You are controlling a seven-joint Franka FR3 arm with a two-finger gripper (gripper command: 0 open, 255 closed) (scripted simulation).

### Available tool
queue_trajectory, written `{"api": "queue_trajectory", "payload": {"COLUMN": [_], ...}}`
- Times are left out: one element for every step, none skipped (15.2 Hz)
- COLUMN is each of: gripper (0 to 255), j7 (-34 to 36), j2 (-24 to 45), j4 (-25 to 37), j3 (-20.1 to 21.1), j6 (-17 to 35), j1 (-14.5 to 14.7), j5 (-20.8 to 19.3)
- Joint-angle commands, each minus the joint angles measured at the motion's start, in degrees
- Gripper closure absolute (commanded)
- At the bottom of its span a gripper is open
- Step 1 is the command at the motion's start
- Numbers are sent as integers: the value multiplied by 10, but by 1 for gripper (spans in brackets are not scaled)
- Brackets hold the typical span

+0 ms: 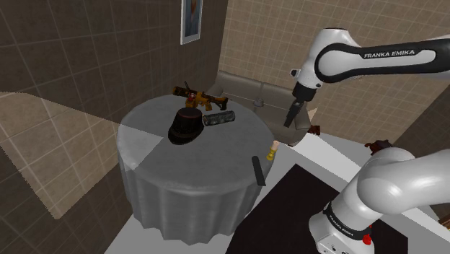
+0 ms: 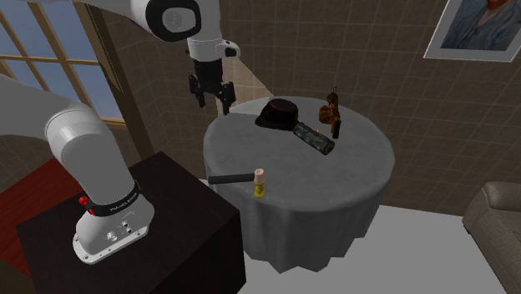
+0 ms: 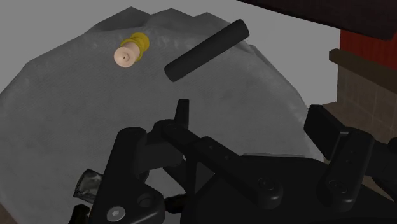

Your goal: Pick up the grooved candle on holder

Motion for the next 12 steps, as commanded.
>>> {"api": "queue_trajectory", "payload": {"gripper": [0, 0, 0, 0, 0, 0, 0, 0, 0, 0, 0, 0], "j7": [-18, -27, -36, -45, -54, -63, -72, -82, -92, -103, -114, -127], "j2": [25, 40, 56, 73, 92, 111, 132, 153, 175, 199, 222, 247], "j4": [-17, -23, -27, -31, -34, -36, -37, -37, -36, -34, -31, -27], "j3": [-16, -24, -32, -40, -48, -57, -65, -74, -82, -91, -99, -108], "j6": [43, 64, 85, 107, 128, 150, 172, 194, 215, 237, 258, 279], "j1": [-8, -11, -14, -17, -19, -21, -23, -24, -25, -25, -25, -24], "j5": [-12, -17, -22, -26, -30, -33, -35, -37, -38, -37, -35, -31]}}
